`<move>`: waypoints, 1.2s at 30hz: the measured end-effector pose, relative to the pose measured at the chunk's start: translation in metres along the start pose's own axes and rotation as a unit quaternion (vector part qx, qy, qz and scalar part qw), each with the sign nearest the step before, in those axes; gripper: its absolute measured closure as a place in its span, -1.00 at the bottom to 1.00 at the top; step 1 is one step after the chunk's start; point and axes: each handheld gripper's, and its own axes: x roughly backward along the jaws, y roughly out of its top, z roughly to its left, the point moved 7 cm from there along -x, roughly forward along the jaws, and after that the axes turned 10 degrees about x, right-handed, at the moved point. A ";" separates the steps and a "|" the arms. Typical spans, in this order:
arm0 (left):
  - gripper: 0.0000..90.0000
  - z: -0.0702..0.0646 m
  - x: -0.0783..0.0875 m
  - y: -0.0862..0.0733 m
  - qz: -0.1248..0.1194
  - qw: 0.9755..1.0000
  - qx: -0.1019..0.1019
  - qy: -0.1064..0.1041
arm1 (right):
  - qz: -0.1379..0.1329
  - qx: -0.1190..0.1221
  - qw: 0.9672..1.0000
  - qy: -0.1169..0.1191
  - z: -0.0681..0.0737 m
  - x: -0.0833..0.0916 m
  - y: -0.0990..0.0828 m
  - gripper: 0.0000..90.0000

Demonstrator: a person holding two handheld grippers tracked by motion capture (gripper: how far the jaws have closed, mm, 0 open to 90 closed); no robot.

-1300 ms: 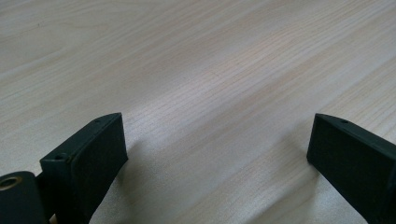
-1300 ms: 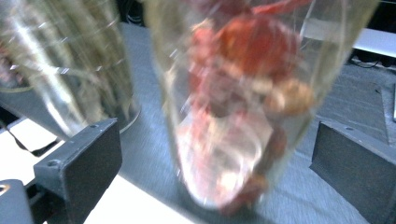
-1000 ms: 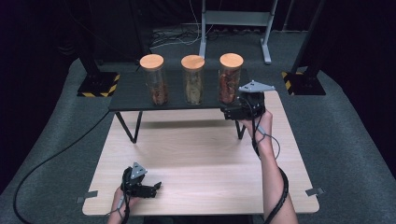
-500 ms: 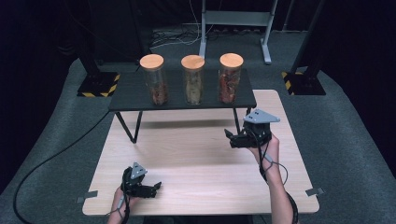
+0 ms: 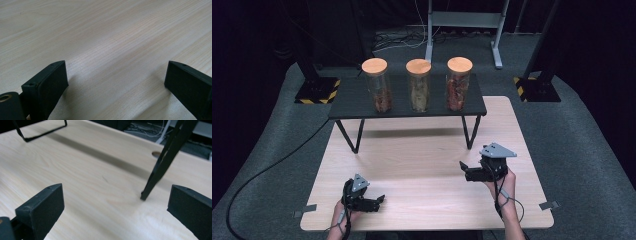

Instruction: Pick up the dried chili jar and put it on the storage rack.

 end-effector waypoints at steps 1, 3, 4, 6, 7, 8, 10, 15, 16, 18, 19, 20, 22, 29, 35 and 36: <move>-0.92 0.000 0.000 0.000 0.000 1.000 0.000 0.000 | 0.002 -0.006 1.000 0.002 0.001 -0.001 -0.006 -1.00; -0.92 0.000 0.000 0.000 0.000 1.000 0.000 0.000 | 0.006 -0.014 1.000 0.006 0.005 -0.003 -0.018 -1.00; -0.92 0.000 0.000 0.000 0.000 1.000 0.000 0.000 | 0.009 -0.017 1.000 0.010 0.007 -0.003 -0.024 -1.00; -0.92 0.000 0.000 0.000 0.000 1.000 0.000 0.000 | 0.016 -0.026 0.999 0.014 0.012 -0.006 -0.038 -1.00; -0.92 0.000 0.000 0.000 0.000 1.000 0.000 0.000 | 0.020 -0.031 0.999 0.016 0.014 -0.008 -0.044 -1.00; -0.92 0.000 0.000 0.000 0.000 1.000 0.000 0.000 | 0.023 -0.036 0.999 0.018 0.015 -0.009 -0.051 -1.00; -0.92 0.000 0.000 0.000 0.000 1.000 0.000 0.000 | 0.030 -0.045 0.998 0.018 0.018 -0.012 -0.063 -1.00; -0.92 0.000 0.000 0.000 0.000 1.000 0.001 0.000 | 0.044 -0.062 0.997 0.020 0.021 -0.015 -0.085 -1.00; -0.92 0.000 0.000 0.000 0.000 1.000 0.001 0.000 | 0.044 -0.067 0.997 0.019 0.022 -0.015 -0.089 -1.00; -0.92 0.000 0.000 0.000 0.000 1.000 0.001 0.000 | 0.047 -0.068 0.996 0.019 0.022 -0.015 -0.092 -1.00; -0.92 0.000 0.000 0.000 0.000 1.000 0.001 0.000 | 0.051 -0.071 0.996 0.017 0.021 -0.015 -0.096 -1.00; -0.92 0.000 0.000 0.000 0.000 1.000 0.001 0.000 | 0.052 -0.073 0.996 0.018 0.022 -0.015 -0.098 -1.00; -0.92 0.000 0.000 0.000 0.000 1.000 0.001 0.000 | 0.054 -0.076 0.995 0.018 0.021 -0.015 -0.102 -1.00; -0.92 0.000 0.000 0.000 0.000 1.000 0.001 0.000 | 0.049 -0.090 0.995 0.016 0.020 -0.013 -0.112 -1.00; -0.92 0.000 0.000 0.000 0.000 1.000 0.001 0.000 | 0.051 -0.095 0.994 0.025 0.018 -0.014 -0.112 -1.00; -0.92 0.000 0.000 0.000 0.000 1.000 0.001 0.000 | 0.050 -0.097 0.994 0.023 0.017 -0.013 -0.113 -1.00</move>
